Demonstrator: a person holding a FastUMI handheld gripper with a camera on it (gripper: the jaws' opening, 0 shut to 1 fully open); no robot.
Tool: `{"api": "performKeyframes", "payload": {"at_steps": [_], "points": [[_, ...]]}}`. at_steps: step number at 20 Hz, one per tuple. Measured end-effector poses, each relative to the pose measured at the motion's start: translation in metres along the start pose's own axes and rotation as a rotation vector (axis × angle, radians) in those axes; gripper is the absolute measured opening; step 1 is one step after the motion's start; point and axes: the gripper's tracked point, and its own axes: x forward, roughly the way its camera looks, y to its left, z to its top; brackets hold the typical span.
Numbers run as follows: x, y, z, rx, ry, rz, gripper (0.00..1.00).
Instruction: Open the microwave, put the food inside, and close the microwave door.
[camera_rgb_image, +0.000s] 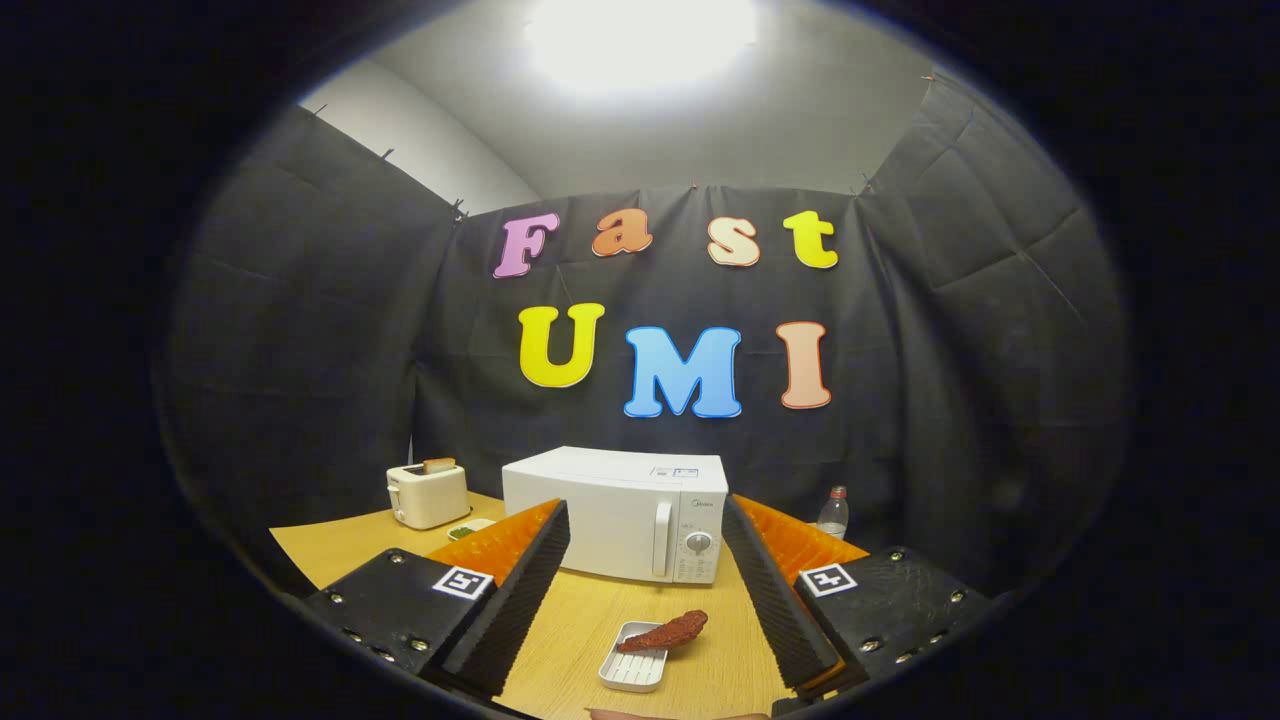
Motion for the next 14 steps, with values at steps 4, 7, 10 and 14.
{"api": "performKeyframes", "payload": {"at_steps": [4, 7, 10, 14], "points": [[0.001, 0.001, 0.0, 0.005, -0.003, 0.001, 0.96], [0.007, 0.002, -0.003, 0.01, -0.001, -0.001, 0.96], [0.018, 0.005, -0.011, 0.014, 0.013, 0.003, 0.96], [0.045, 0.007, -0.024, 0.023, 0.024, 0.009, 0.96]]}}
